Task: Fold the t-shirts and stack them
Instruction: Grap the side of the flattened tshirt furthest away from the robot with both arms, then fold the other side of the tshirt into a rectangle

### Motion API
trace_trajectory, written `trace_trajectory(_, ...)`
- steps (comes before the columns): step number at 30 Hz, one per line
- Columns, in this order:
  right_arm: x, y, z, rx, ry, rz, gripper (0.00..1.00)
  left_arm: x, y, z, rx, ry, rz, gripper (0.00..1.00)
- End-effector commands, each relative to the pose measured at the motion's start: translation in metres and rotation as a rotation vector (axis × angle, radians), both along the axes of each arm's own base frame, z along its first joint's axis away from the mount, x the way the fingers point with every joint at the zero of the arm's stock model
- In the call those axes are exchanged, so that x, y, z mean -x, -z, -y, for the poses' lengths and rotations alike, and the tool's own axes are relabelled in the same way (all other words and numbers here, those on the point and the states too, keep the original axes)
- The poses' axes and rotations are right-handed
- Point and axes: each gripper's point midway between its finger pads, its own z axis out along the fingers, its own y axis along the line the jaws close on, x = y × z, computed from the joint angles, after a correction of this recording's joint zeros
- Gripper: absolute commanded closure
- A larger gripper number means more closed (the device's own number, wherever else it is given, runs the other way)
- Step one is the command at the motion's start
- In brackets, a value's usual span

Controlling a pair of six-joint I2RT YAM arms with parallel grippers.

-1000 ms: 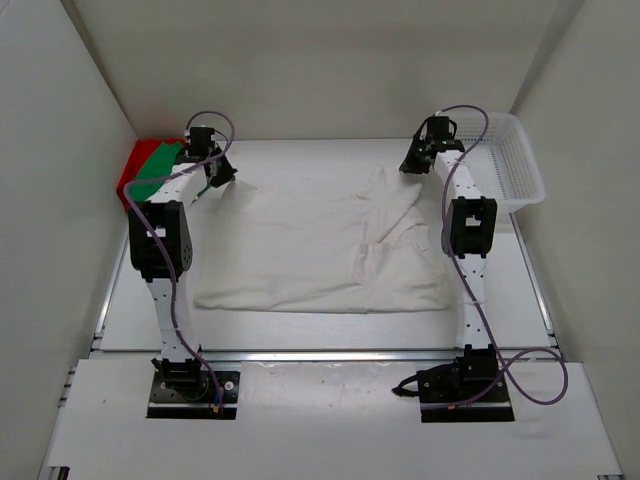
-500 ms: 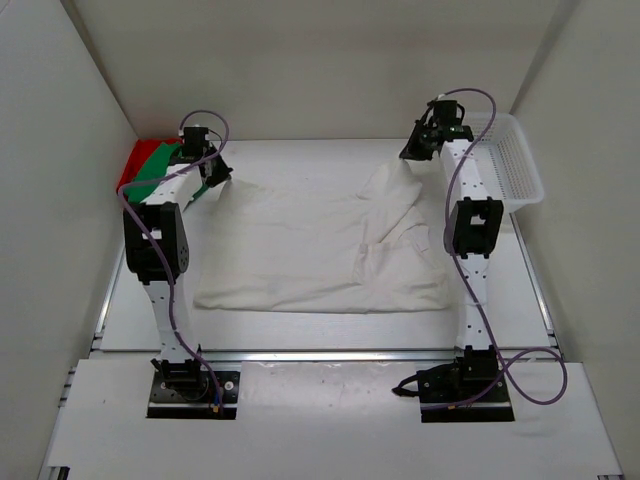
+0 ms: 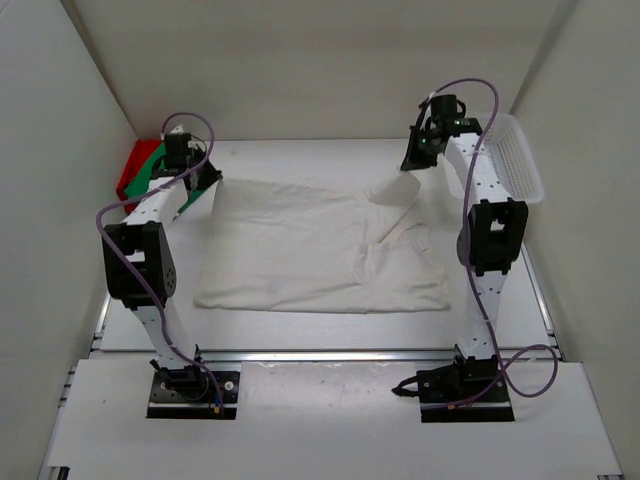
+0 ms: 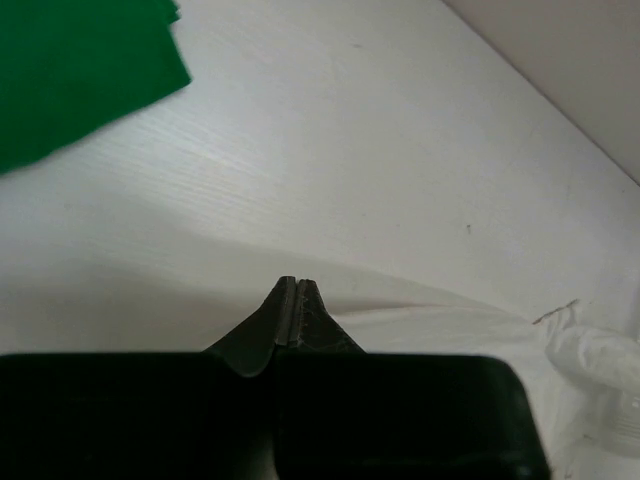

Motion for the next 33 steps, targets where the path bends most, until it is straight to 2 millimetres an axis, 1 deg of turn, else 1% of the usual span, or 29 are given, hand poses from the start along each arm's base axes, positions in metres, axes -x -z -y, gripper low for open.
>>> trace_trajectory(1, 0.033, -0.033, -0.002, 0.015, -0.011, 0.086, 1.00, 0.014, -0.017, -0.011, 0.020, -0.019, 0.050, 1.00)
trace_trajectory(2, 0.043, -0.021, 0.004, -0.023, 0.005, 0.082, 1.00, 0.015, -0.014, -0.011, 0.029, -0.015, 0.045, 1.00)
trace_trajectory(3, 0.055, -0.002, 0.010, -0.024, 0.013, 0.043, 1.00, 0.017, -0.010, -0.010, 0.035, -0.014, 0.036, 1.00)
trace_trajectory(4, 0.058, 0.005, 0.017, -0.025, 0.027, 0.023, 0.99, 0.017, -0.009, -0.009, 0.034, -0.009, 0.033, 1.00)
trace_trajectory(5, 0.061, 0.008, 0.017, -0.008, 0.025, 0.018, 1.00, 0.017, -0.009, -0.009, 0.039, -0.011, 0.030, 1.00)
trace_trajectory(6, 0.064, 0.009, 0.020, 0.001, 0.032, 0.019, 1.00, 0.017, -0.009, -0.008, 0.046, -0.004, 0.028, 1.00)
trace_trajectory(8, 0.068, 0.007, 0.017, -0.003, 0.032, 0.031, 1.00, 0.018, -0.008, -0.008, 0.062, -0.002, 0.020, 1.00)
trace_trajectory(10, 0.079, -0.001, 0.013, -0.012, 0.035, 0.052, 0.99, 0.022, -0.010, -0.013, 0.056, -0.009, 0.023, 1.00)
trace_trajectory(11, 0.082, -0.002, 0.015, -0.015, 0.049, 0.062, 1.00, 0.024, -0.019, -0.014, 0.058, -0.011, 0.044, 1.00)
trace_trajectory(12, 0.089, -0.010, 0.016, -0.010, 0.050, 0.086, 1.00, 0.027, -0.017, -0.015, 0.058, -0.014, 0.046, 1.00)
trace_trajectory(14, 0.106, -0.015, 0.021, -0.018, 0.076, 0.107, 1.00, 0.037, -0.021, -0.014, 0.055, -0.012, 0.050, 1.00)
trace_trajectory(15, 0.110, -0.015, 0.024, -0.016, 0.086, 0.116, 0.99, 0.037, -0.024, -0.011, 0.064, -0.006, 0.058, 1.00)
trace_trajectory(16, 0.119, -0.020, 0.025, -0.027, 0.098, 0.130, 1.00, 0.041, -0.022, -0.010, 0.073, -0.006, 0.054, 1.00)
trace_trajectory(17, 0.128, -0.019, 0.028, -0.031, 0.110, 0.133, 1.00, 0.045, -0.023, -0.008, 0.084, -0.002, 0.055, 1.00)
trace_trajectory(18, 0.131, -0.025, 0.028, -0.037, 0.107, 0.156, 1.00, 0.047, -0.030, -0.005, 0.091, 0.009, 0.076, 1.00)
trace_trajectory(19, 0.141, -0.027, 0.027, -0.034, 0.105, 0.165, 1.00, 0.051, -0.026, -0.006, 0.100, 0.005, 0.065, 1.00)
trace_trajectory(20, 0.152, -0.023, 0.027, -0.025, 0.104, 0.166, 1.00, 0.055, -0.029, -0.002, 0.105, 0.014, 0.074, 1.00)
trace_trajectory(21, 0.157, -0.022, 0.026, -0.013, 0.101, 0.171, 1.00, 0.058, -0.035, -0.005, 0.102, 0.008, 0.089, 1.00)
trace_trajectory(22, 0.169, -0.015, 0.027, -0.010, 0.106, 0.162, 1.00, 0.063, -0.031, -0.007, 0.104, 0.010, 0.077, 1.00)
trace_trajectory(23, 0.180, -0.009, 0.025, -0.013, 0.099, 0.156, 0.99, 0.069, -0.034, -0.008, 0.108, 0.012, 0.083, 1.00)
trace_trajectory(24, 0.186, -0.005, 0.025, -0.019, 0.097, 0.150, 1.00, 0.072, -0.040, -0.010, 0.109, 0.001, 0.098, 1.00)
trace_trajectory(25, 0.198, 0.006, 0.025, -0.019, 0.096, 0.132, 1.00, 0.076, -0.035, -0.013, 0.113, -0.005, 0.090, 1.00)
trace_trajectory(26, 0.208, 0.011, 0.024, -0.024, 0.094, 0.133, 1.00, 0.082, -0.034, -0.012, 0.111, -0.004, 0.085, 1.00)
trace_trajectory(28, 0.221, 0.018, 0.020, -0.031, 0.086, 0.137, 1.00, 0.090, -0.040, -0.012, 0.101, -0.006, 0.102, 1.00)
trace_trajectory(29, 0.229, 0.022, 0.021, -0.030, 0.089, 0.138, 1.00, 0.095, -0.033, -0.010, 0.095, -0.004, 0.090, 1.00)
trace_trajectory(30, 0.232, 0.022, 0.018, -0.033, 0.085, 0.141, 1.00, 0.100, -0.038, -0.011, 0.093, -0.006, 0.099, 1.00)
trace_trajectory(31, 0.238, 0.024, 0.020, -0.031, 0.099, 0.147, 1.00, 0.104, -0.032, -0.016, 0.072, -0.027, 0.091, 1.00)
trace_trajectory(32, 0.245, 0.033, 0.022, -0.025, 0.099, 0.137, 1.00, 0.108, -0.022, -0.021, 0.053, -0.044, 0.071, 1.00)
trace_trajectory(33, 0.249, 0.033, 0.019, -0.027, 0.091, 0.136, 1.00, 0.112, -0.016, -0.023, 0.042, -0.055, 0.060, 1.00)
